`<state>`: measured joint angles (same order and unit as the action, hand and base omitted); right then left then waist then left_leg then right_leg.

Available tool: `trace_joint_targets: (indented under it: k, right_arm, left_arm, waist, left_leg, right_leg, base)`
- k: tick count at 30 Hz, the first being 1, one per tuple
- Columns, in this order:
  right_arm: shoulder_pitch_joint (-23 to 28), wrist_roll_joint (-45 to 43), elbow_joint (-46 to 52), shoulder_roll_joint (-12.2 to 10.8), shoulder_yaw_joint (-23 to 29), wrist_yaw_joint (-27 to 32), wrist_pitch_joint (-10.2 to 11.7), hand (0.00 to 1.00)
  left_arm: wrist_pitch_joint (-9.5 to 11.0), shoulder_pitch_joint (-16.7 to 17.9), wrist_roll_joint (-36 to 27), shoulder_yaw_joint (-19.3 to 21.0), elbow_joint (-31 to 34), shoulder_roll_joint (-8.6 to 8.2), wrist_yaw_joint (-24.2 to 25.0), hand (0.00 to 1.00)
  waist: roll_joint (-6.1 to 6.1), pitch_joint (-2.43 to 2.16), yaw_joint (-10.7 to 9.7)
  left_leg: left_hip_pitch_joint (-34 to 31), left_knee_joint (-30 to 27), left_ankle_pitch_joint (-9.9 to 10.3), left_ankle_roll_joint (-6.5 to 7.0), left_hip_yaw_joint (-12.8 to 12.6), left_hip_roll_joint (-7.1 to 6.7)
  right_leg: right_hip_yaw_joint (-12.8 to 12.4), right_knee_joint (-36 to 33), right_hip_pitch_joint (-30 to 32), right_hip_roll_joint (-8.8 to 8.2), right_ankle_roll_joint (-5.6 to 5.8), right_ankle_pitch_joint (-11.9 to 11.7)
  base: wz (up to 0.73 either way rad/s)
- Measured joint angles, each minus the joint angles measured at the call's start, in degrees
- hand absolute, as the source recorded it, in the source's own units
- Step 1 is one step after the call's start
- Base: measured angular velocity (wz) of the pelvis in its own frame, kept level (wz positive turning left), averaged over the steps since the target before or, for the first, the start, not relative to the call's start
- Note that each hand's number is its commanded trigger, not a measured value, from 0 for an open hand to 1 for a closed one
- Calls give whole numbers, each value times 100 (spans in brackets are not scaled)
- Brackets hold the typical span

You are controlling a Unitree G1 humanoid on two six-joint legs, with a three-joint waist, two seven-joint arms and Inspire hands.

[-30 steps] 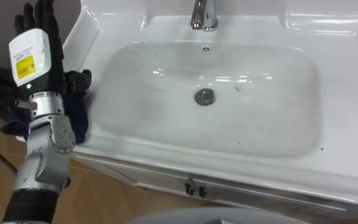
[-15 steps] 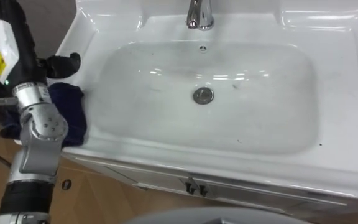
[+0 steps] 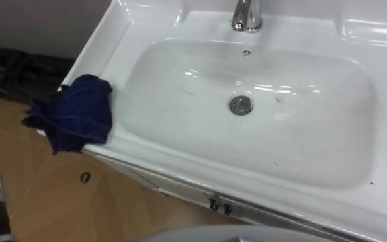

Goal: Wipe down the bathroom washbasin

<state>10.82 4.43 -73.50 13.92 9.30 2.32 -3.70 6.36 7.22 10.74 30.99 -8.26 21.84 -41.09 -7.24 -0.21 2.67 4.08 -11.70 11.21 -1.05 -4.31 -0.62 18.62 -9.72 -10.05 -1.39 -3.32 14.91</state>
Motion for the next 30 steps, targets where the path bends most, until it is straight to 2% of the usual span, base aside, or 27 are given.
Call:
trace_joint_targets:
  k: [3, 4, 5, 7, 9, 11, 12, 14, 17, 19, 20, 25, 30]
  right_arm:
    - [29, -26, 5, 60, -11, -85, -134, 0]
    - [41, -49, 7, 65, -26, -167, -143, 0]
    - [38, -50, 17, 58, -33, -224, -190, 0]
    - [36, -50, 15, 53, -94, -280, -358, 0]
    - [26, -92, 17, 42, -146, -379, -398, 0]
    - [24, -136, -1, 36, -232, -533, -454, 0]
    - [23, -181, -5, 13, -233, -568, -477, 0]
    - [21, -298, -5, -35, -269, -670, -565, 0]
    - [4, -498, -5, -4, -295, -692, -578, 0]
    - [-44, -657, -5, 24, -296, -703, -578, 0]
    - [-74, -704, -6, 42, -304, -734, -577, 0]
    - [-143, -723, -76, 54, -313, -816, -565, 0]
    - [-313, -722, -230, 54, -366, -947, -506, 0]
  left_arm:
    - [-11, 488, -547, 37, -514, -43, 63, 0]
    - [-58, 685, -765, 37, -734, -154, 151, 0]
    - [-102, 822, -910, 8, -980, -340, 235, 0]
    - [-170, 1010, -1167, -197, -1526, -520, 426, 0]
    - [-182, 1254, -1271, -399, -2166, -663, 602, 0]
    - [-232, 1522, -1344, -686, -2742, -902, 819, 0]
    - [-232, 1542, -1344, -722, -2874, -951, 854, 0]
    - [-233, 1542, -1323, -1032, -3545, -975, 1054, 0]
    - [-233, 1501, -1161, -1356, -4129, -982, 1368, 0]
    - [-237, 1460, -1007, -1434, -4363, -978, 1515, 0]
    - [-237, 1459, -992, -1529, -4395, -969, 1607, 0]
    - [-325, 1375, -667, -1845, -4491, -964, 2233, 0]
    - [-646, 1228, -519, -1909, -4728, -981, 2872, 0]
  waist:
    - [6, 0, 139]
    - [37, 2, 163]
    - [81, 3, 182]
    - [162, 1, 240]
    - [260, 3, 271]
    - [422, 39, 273]
    - [461, 30, 273]
    - [564, 44, 383]
    - [567, 69, 420]
    - [559, 82, 393]
    - [582, 106, 383]
    - [580, 111, 313]
    - [634, 101, 186]
  left_leg:
    - [-57, -20, -2, 3, 84, -42]
    - [-110, -70, -7, 11, 169, -63]
    - [-155, -131, -20, 34, 210, -90]
    - [-219, -227, -16, 46, 252, -113]
    - [-304, -321, 6, 83, 276, -113]
    - [-444, -441, 13, 93, 346, -126]
    - [-465, -484, 15, 97, 370, -129]
    - [-495, -523, 32, 120, 379, -117]
    - [-588, -605, 63, 164, 380, -104]
    - [-672, -617, 73, 182, 410, -107]
    - [-703, -617, 66, 193, 445, -121]
    - [-725, -589, 29, 251, 478, -196]
    - [-736, -584, 50, 282, 375, -194]
  right_leg:
    - [94, -2, 3, -32, 43, 32]
    - [145, 3, -2, -47, 50, 43]
    - [199, -3, 12, -67, 67, 63]
    - [277, -43, 32, -99, 89, 97]
    - [324, -116, 91, -109, 96, 125]
    - [394, -114, 117, -110, 101, 121]
    - [424, -114, 119, -109, 103, 119]
    - [472, -118, 99, -107, 103, 107]
    - [510, -121, 138, -107, 122, 80]
    - [533, -143, 200, -112, 139, 63]
    - [566, -170, 222, -131, 141, 51]
    - [555, -200, 231, -172, 197, 26]
    - [564, -197, 235, -212, 215, 21]
  base:
    - [20]
    - [23]
    - [28]
    - [27]
    - [16]
    - [20]
    - [21]
    - [4]
    - [5]
    - [0]
    - [3]
    - [10]
    - [-4]
